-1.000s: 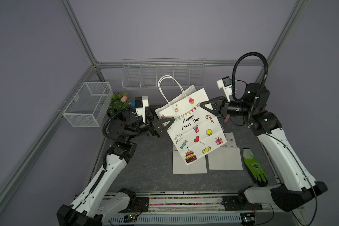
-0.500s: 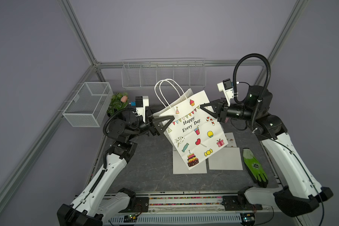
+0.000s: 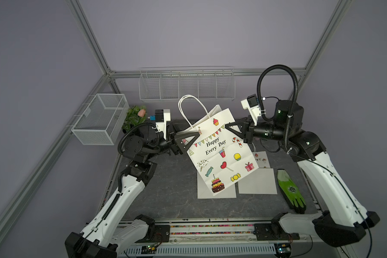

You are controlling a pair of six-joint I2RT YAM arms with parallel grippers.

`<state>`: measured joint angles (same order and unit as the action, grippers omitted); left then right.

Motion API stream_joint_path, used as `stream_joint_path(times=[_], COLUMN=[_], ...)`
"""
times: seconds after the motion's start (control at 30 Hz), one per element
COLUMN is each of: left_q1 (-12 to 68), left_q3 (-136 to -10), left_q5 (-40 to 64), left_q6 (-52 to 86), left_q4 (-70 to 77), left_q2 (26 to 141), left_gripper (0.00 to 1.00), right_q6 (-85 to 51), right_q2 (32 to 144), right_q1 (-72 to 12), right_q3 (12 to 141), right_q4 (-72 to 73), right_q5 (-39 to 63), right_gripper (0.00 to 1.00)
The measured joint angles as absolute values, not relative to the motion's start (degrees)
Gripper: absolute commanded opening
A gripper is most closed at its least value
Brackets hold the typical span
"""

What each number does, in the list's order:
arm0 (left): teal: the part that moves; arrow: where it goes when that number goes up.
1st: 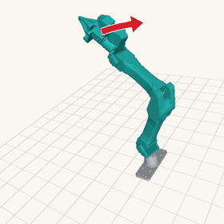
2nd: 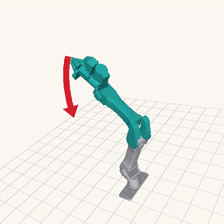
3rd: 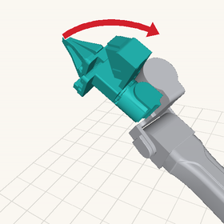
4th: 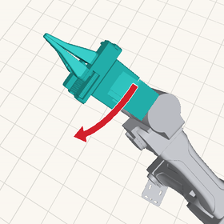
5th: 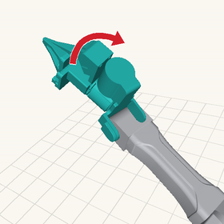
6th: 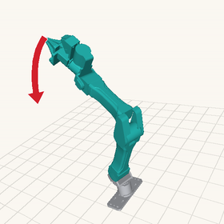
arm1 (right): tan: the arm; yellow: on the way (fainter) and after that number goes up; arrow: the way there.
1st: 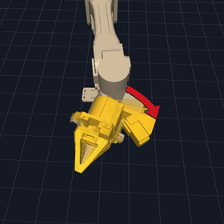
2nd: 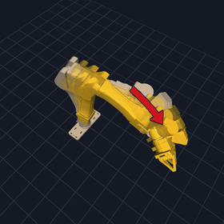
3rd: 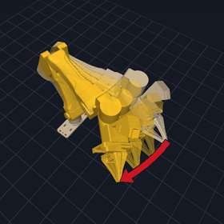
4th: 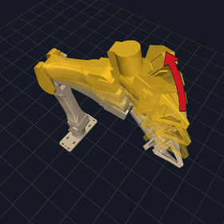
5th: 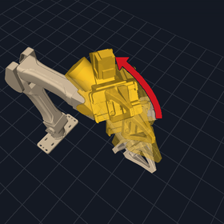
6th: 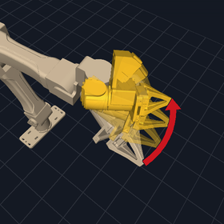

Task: Put away the paper bag
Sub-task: Press the paper bag.

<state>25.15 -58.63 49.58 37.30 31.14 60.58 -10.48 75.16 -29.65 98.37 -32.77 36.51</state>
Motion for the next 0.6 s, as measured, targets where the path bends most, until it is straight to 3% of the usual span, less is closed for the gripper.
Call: stream_joint_path(times=[0.37,0.6], left_q1=[25.5,25.6], left_q3=[-59.1,-59.3], left_q5=[50.0,50.0], left_q6=[37.4,37.3], left_q4=[31.2,31.0], left_q2=[60.8,60.8], left_gripper=[0.44,0.34], right_q6=[-9.1,-8.5], right_q2=[75.2,75.2], right_q1=[-31.1,-31.7], right_q3=[99.7,100.3], right_q4=[-34.3,-35.0], right_q5=[34.1,32.7], right_gripper=[0.07,0.07])
